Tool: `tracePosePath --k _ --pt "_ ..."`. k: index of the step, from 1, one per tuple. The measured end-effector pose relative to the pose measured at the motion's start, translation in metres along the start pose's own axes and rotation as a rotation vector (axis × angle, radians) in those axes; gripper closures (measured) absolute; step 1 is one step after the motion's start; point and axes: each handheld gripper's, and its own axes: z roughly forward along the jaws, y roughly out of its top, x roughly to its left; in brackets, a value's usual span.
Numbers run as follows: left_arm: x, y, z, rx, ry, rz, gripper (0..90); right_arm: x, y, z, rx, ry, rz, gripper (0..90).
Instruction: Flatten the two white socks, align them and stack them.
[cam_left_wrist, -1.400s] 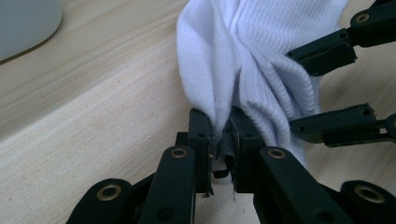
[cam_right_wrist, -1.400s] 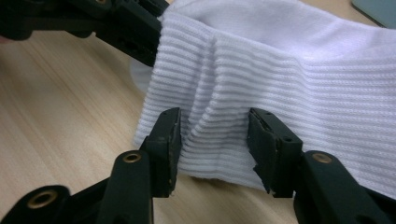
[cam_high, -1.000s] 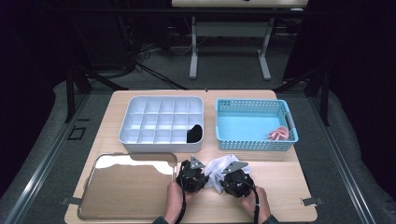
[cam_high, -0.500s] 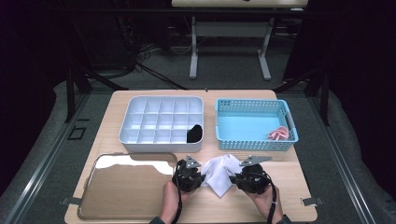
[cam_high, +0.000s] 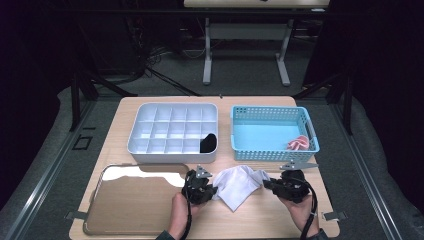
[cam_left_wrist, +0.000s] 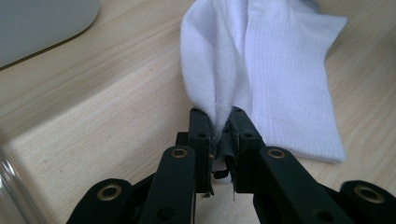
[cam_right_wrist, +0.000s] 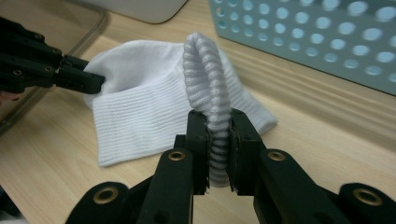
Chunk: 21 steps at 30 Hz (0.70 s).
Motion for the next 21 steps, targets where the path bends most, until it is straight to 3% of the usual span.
tracePosePath --k 2,6,9,16,21 --pt "0.001 0.000 0.000 -0.002 0.003 -0.004 81.6 -0.005 -0.001 -0.005 -0.009 -0.002 0.016 80.4" --pt "0.003 0.001 -0.001 0.003 0.017 0.003 81.2 -0.016 -0.004 -0.009 -0.011 -0.050 0.042 80.3" --pt "0.003 0.003 0.000 0.012 0.023 0.012 81.0 -0.025 -0.006 -0.008 0.007 -0.100 0.057 80.2" --pt "0.005 0.006 0.000 0.026 0.009 0.010 80.1 -0.039 -0.009 -0.007 0.047 -0.145 0.122 79.9" --pt "0.006 0.010 0.003 0.035 0.035 0.023 79.4 -0.048 -0.007 0.000 0.074 -0.192 0.143 79.6"
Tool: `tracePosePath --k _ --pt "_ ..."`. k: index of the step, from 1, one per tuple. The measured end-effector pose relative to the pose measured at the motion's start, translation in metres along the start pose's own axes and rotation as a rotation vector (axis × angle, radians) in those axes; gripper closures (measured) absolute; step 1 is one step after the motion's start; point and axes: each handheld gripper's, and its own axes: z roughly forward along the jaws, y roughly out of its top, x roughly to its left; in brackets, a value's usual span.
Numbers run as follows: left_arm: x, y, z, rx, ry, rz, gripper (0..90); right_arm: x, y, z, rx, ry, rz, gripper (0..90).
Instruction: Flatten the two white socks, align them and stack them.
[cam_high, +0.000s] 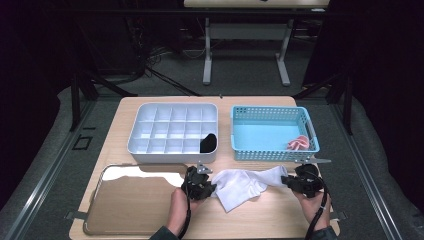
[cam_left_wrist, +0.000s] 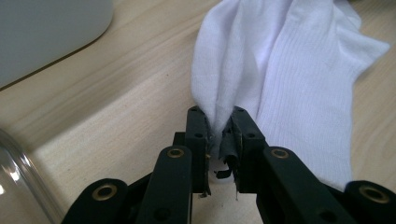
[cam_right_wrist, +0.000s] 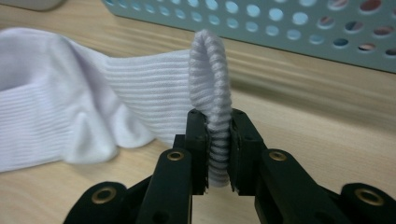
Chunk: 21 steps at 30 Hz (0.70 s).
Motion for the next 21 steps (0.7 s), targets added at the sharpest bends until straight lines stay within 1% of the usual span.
tracePosePath --k 2,4,7,10,12,13,14,15,16,17,19,20,21 --pt "0.000 0.001 0.001 0.001 0.000 -0.001 79.0 -0.003 0.000 0.007 0.025 -0.016 0.004 79.4" --pt "0.001 0.002 0.002 0.004 0.001 0.000 79.0 -0.005 -0.001 0.012 0.039 -0.027 0.015 79.3" --pt "0.001 0.003 0.001 0.011 -0.010 0.002 79.2 -0.007 -0.004 0.014 0.050 -0.040 0.023 79.3" --pt "0.002 0.004 0.001 0.029 -0.028 0.004 78.9 -0.011 -0.006 0.013 0.079 -0.043 0.037 79.3" --pt "0.001 0.004 0.002 0.032 -0.030 0.005 78.3 -0.013 -0.007 0.013 0.103 -0.051 0.035 78.8" --pt "0.000 0.004 0.002 0.033 -0.027 0.004 77.3 -0.013 -0.008 0.014 0.097 -0.055 0.035 76.8" --pt "0.000 0.004 0.002 0.032 -0.027 0.001 76.1 -0.013 -0.008 0.014 0.102 -0.059 0.032 72.6" --pt "0.000 0.003 0.002 0.028 -0.026 -0.003 75.3 -0.013 -0.008 0.016 0.106 -0.076 0.026 65.9" --pt "0.000 0.003 0.002 0.026 -0.018 -0.005 74.2 -0.013 -0.008 0.016 0.099 -0.084 0.021 61.4" --pt "0.001 0.003 0.001 0.024 -0.020 -0.002 72.8 -0.013 -0.008 0.015 0.092 -0.090 0.011 52.8" --pt "0.002 0.003 0.000 0.016 -0.018 -0.010 70.3 -0.009 -0.008 0.012 0.068 -0.088 -0.009 41.8" --pt "0.004 0.003 0.000 0.019 -0.027 -0.012 69.6 -0.007 -0.008 0.010 0.058 -0.085 -0.021 38.1" --pt "0.005 0.002 -0.001 0.017 -0.026 -0.014 68.9 -0.003 -0.007 0.007 0.049 -0.075 -0.045 31.9"
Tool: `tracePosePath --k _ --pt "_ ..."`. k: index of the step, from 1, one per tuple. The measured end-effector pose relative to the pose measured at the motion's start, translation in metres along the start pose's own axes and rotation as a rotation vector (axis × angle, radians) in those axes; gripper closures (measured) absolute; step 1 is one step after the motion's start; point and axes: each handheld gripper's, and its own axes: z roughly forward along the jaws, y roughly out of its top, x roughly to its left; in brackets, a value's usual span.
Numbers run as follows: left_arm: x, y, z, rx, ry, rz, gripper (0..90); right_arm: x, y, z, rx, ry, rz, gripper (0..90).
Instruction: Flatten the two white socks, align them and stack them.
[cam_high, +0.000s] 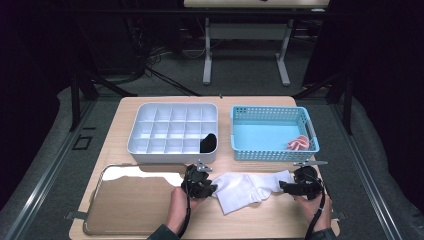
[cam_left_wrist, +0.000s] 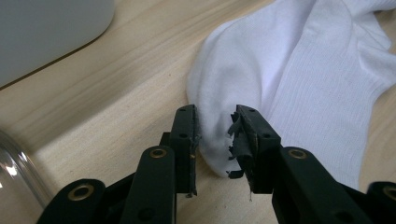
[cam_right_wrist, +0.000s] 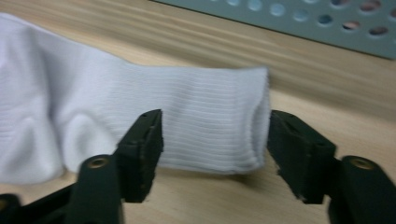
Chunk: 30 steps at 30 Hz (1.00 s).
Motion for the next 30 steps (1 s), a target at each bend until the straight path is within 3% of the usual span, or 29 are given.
tracePosePath --k 4,8,16,22,27,30 --pt "0.001 -0.001 0.001 0.001 -0.004 -0.001 69.0 0.015 0.004 -0.007 -0.031 0.060 -0.052 21.5" --pt "0.000 -0.001 0.002 0.000 -0.008 0.000 70.2 0.042 0.007 -0.007 -0.031 0.134 -0.135 17.2" --pt "0.000 -0.002 0.001 -0.010 -0.013 -0.005 76.1 0.097 0.007 0.006 -0.028 0.224 -0.308 24.3" --pt "0.000 -0.003 0.001 -0.009 -0.007 -0.003 78.7 0.128 0.005 0.013 -0.004 0.263 -0.405 32.8" --pt "-0.001 -0.003 0.002 -0.011 0.002 -0.004 80.3 0.147 0.000 0.024 0.040 0.290 -0.481 33.0" --pt "0.000 -0.003 0.003 -0.006 0.001 -0.005 80.6 0.154 -0.004 0.030 0.052 0.302 -0.500 36.4"
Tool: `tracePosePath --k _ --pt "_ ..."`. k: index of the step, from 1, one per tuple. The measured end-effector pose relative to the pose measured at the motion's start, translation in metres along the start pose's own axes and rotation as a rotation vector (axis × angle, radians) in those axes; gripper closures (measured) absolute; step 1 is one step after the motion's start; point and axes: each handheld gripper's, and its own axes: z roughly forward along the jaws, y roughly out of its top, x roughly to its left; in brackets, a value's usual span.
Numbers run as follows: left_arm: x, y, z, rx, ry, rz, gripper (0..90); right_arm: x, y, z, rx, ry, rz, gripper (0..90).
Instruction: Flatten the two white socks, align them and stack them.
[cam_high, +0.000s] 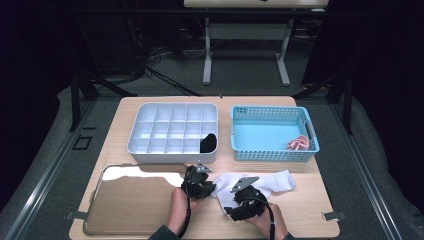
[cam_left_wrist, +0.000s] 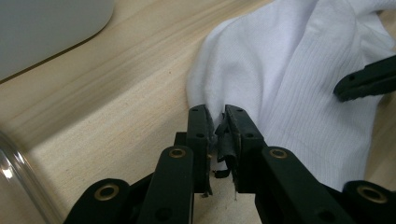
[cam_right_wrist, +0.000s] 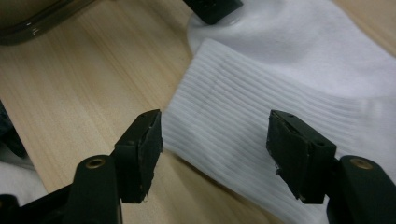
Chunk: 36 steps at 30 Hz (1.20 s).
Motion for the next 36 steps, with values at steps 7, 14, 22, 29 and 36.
tracePosePath --k 7,14,22,29,36 --pt "0.000 0.000 0.002 0.004 0.008 0.001 81.0 0.004 -0.001 0.008 0.007 -0.021 -0.013 55.7" --pt "-0.001 -0.001 0.003 0.007 0.012 0.002 82.2 0.002 -0.003 0.006 0.005 -0.056 -0.001 81.5" --pt "0.000 -0.001 0.002 0.005 0.017 0.007 83.6 -0.005 -0.005 -0.001 -0.038 -0.039 0.064 82.4" --pt "0.000 -0.001 0.003 0.001 0.024 0.009 84.9 -0.020 -0.009 -0.024 -0.131 -0.040 0.144 82.1" --pt "-0.001 -0.001 0.003 0.001 0.032 0.013 85.6 -0.039 -0.017 -0.045 -0.197 -0.084 0.213 82.1"
